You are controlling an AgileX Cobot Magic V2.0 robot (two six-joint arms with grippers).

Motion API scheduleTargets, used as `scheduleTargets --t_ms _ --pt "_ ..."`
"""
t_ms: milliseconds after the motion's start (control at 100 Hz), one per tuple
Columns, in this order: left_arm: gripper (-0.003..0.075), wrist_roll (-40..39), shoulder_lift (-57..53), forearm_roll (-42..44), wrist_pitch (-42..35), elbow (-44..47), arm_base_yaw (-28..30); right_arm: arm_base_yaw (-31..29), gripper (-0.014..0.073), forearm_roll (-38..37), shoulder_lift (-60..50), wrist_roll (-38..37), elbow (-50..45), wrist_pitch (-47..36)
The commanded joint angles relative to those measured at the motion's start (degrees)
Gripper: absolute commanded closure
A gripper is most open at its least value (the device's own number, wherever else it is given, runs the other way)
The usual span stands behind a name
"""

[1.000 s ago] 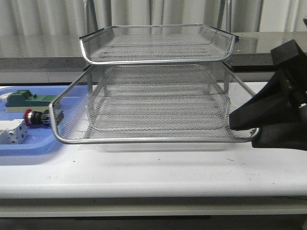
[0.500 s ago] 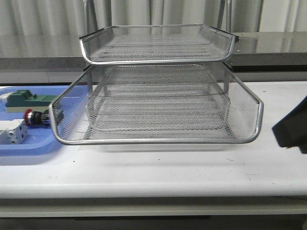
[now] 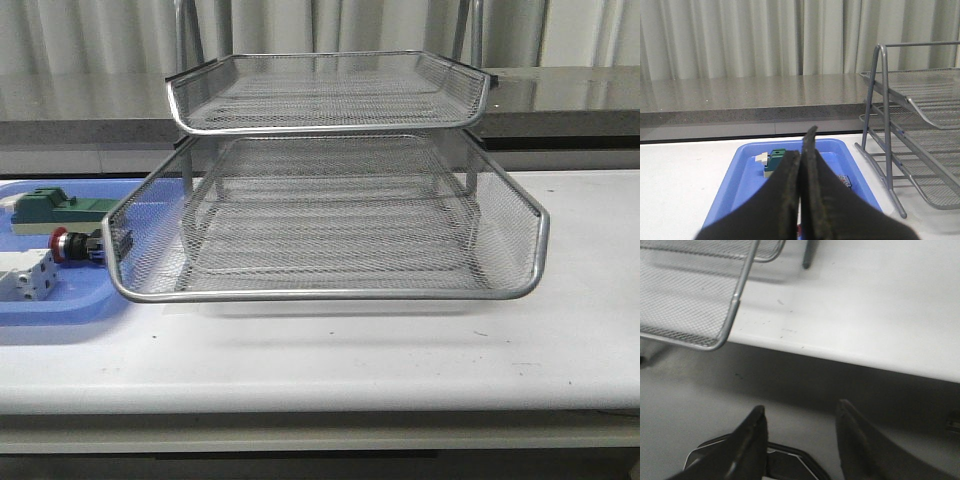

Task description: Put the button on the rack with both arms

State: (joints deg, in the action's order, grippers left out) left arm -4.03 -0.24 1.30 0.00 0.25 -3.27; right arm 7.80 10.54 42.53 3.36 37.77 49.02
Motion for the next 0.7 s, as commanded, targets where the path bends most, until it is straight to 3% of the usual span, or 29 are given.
scheduleTargets --t_ms 0,270,600,690 --pt "0.0741 -0.5 -1.9 -0.4 -4.3 1.9 -0.5 -0.1 0.0254 -4.3 -2.8 -4.6 2.1 -1.5" --pt "0.0741 -0.5 -1.9 -0.4 -4.3 1.9 -0.5 -0.1 0.0254 -16.3 -10.7 -13.9 2.1 0.6" --pt "0.0741 -0.5 -1.9 -0.4 -4.3 1.9 -0.5 -0.1 0.0258 -16.6 -13.2 -14.0 2.1 2.2" --pt "0.0741 -0.5 -1.9 -0.4 -4.3 1.9 -0.5 -0.1 0.0330 -16.6 -13.2 -14.0 2.1 2.5"
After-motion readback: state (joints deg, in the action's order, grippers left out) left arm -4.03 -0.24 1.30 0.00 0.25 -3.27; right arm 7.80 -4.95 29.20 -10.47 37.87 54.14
